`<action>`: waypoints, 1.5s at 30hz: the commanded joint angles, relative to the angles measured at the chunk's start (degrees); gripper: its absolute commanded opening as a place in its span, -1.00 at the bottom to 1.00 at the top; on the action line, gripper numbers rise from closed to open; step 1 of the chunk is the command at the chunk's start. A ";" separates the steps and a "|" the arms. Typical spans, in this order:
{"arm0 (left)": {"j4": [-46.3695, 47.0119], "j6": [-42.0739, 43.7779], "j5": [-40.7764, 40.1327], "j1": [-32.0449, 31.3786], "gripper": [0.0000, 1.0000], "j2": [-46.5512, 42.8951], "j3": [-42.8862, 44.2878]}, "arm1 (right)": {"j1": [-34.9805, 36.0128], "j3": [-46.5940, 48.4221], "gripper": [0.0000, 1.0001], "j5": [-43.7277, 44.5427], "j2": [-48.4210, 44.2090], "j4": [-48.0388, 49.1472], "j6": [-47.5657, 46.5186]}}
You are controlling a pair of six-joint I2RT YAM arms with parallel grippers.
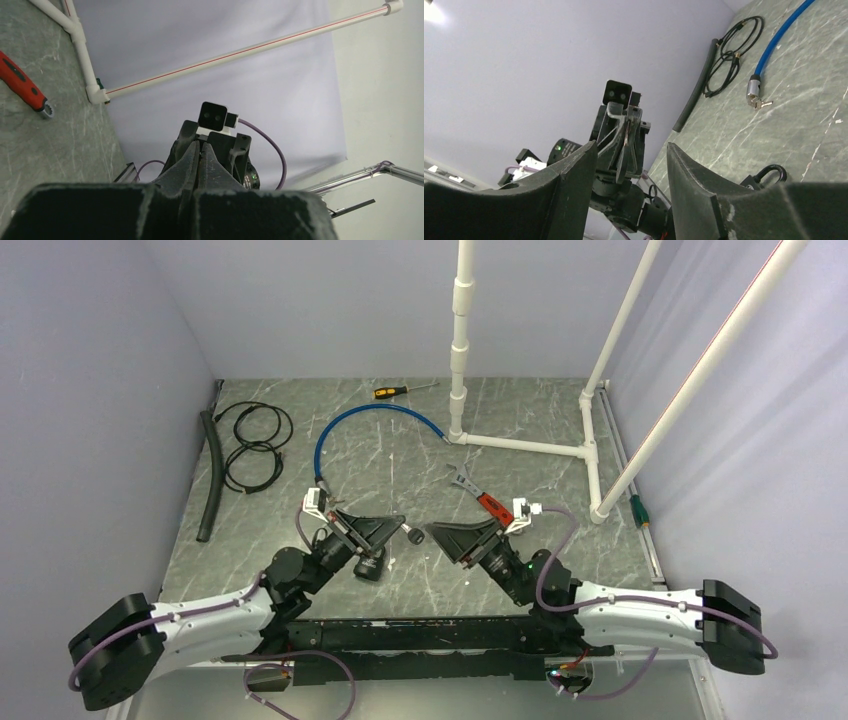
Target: Unlock with the key
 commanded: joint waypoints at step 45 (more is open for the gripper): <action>-2.10 1.07 -8.57 -0.33 -1.00 -10.53 -5.75 | -3.85 12.74 -0.52 -12.62 16.67 1.58 7.48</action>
